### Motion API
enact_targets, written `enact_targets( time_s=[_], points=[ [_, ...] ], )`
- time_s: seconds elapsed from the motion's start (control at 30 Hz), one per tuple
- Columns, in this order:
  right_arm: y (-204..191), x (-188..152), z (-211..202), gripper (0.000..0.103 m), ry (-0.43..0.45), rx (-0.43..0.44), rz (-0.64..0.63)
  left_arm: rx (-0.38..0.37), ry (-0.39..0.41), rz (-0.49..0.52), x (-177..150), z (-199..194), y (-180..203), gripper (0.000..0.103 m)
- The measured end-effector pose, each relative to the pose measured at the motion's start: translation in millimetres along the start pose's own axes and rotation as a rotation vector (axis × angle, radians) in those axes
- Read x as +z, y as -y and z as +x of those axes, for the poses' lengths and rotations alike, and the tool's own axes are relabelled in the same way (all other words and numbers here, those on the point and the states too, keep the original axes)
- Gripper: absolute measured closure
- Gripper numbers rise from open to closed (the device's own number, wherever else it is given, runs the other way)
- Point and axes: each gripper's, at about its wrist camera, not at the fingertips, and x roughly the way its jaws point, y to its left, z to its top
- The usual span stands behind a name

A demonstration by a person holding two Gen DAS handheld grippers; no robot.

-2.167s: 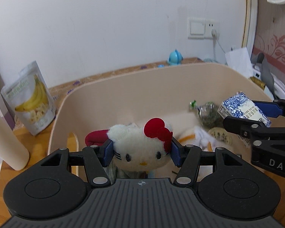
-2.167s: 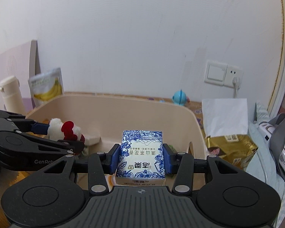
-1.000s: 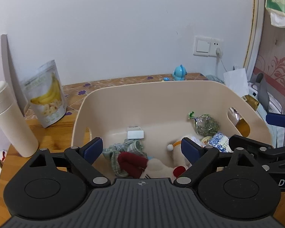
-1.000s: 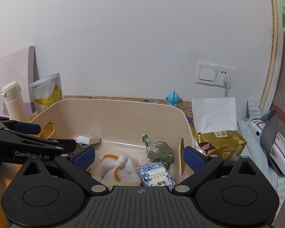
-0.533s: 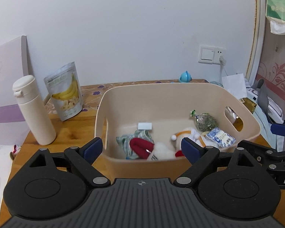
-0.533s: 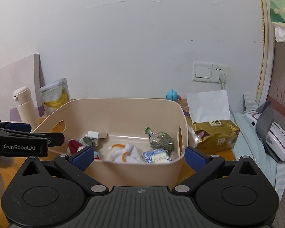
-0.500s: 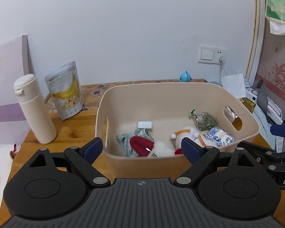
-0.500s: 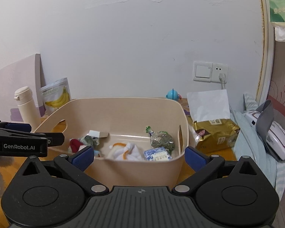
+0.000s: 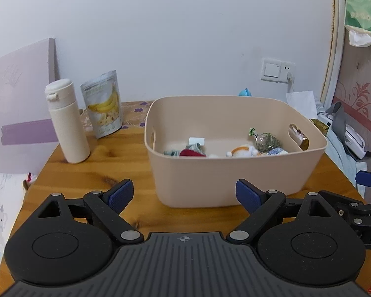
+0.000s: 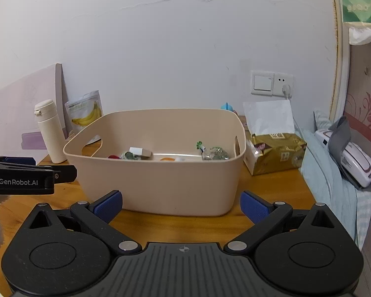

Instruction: Organize objects

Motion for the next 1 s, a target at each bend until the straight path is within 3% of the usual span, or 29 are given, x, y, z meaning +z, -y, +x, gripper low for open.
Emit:
enact_targets(
  time_s=[0.53, 1.0],
  points=[
    [-4.3, -30.4, -39.2, 0.000, 0.007, -0.010, 0.049, -0.004, 0.033, 0.011, -43.1, -45.1, 0.2, 0.012],
    [-15.2, -46.4, -72.2, 0.000, 0.023, -0.049, 0.005, -0.024, 0.049, 0.019, -69.6, -75.7, 0.8, 0.012]
  ],
)
